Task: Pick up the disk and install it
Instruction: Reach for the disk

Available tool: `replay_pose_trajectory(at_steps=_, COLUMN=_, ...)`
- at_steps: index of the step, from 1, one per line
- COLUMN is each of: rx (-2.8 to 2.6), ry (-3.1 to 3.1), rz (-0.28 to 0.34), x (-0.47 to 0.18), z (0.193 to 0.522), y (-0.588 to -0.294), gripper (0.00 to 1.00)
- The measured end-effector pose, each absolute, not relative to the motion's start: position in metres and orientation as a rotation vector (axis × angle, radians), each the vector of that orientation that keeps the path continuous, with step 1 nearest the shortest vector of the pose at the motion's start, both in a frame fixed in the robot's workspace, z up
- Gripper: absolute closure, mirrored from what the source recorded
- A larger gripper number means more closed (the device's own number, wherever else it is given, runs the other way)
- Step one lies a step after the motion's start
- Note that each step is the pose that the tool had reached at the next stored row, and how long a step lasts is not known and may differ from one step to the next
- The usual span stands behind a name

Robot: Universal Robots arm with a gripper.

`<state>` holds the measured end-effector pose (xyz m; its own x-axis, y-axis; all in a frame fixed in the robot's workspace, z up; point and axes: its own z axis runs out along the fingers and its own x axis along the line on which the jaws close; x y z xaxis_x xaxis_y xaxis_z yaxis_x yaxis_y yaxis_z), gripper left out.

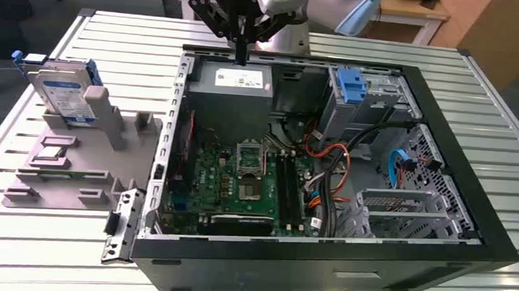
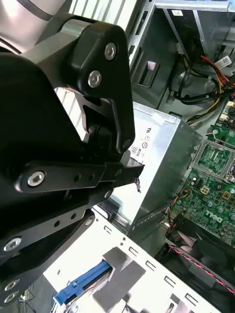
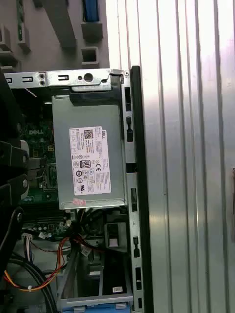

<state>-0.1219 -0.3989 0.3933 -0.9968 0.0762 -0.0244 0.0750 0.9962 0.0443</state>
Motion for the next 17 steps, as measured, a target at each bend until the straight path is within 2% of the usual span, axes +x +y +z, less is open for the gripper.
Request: replay_pose_trajectory(at_steps=17, rx=0.118, ry=3.112, rz=0.068, x=-0.1273, z=0.3932, y=-0.3989, gripper=0.9)
